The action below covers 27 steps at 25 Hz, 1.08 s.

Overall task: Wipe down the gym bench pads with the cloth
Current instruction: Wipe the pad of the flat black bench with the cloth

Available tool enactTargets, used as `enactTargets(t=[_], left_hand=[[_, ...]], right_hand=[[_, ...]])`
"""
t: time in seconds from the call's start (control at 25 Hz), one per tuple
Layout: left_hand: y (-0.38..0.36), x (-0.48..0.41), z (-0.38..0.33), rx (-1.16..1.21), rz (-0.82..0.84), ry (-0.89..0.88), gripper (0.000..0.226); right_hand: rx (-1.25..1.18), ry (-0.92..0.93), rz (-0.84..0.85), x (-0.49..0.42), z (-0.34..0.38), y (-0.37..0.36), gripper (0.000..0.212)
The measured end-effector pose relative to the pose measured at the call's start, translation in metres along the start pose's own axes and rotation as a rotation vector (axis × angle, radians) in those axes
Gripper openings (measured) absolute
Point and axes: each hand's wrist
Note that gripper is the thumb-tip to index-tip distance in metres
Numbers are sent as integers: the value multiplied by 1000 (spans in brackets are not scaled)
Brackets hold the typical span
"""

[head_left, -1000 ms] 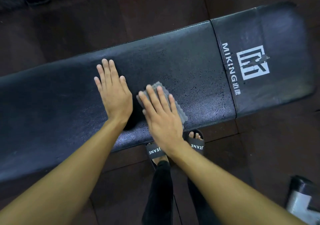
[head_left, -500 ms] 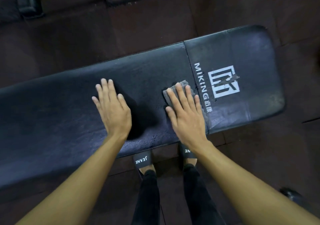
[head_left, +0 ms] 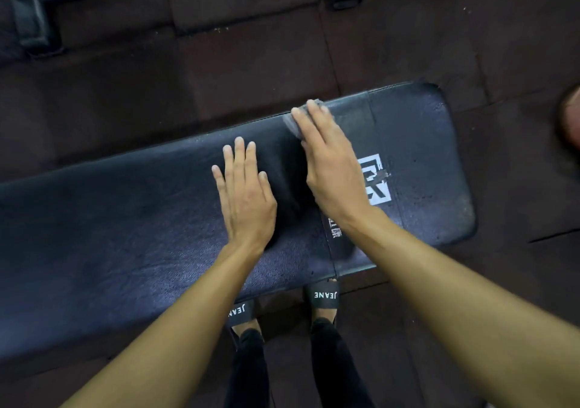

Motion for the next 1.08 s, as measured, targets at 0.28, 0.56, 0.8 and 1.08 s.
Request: enactTargets(t=[0.28, 0.56, 0.8, 1.08], left_hand=[[-28, -9, 0, -191, -36, -43, 53], [-29, -6, -4, -193, -44, -32, 53], [-30, -4, -5, -223, -65, -32, 53], [-33, -4, -4, -247, -78, -28, 53]], right_hand=[[329, 181, 184, -48, -35, -33, 49], [315, -180, 130, -73, -136, 23, 49], [259, -453, -2, -19, -170, 48, 49], [321, -609, 30, 114, -133, 48, 53]])
Point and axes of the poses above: each hand's wrist, its own x-axis away from the middle knuckle, its own y-axis out of the back of the hand, z = x × y, and after that the axes turned 9 degrees about x, right-handed
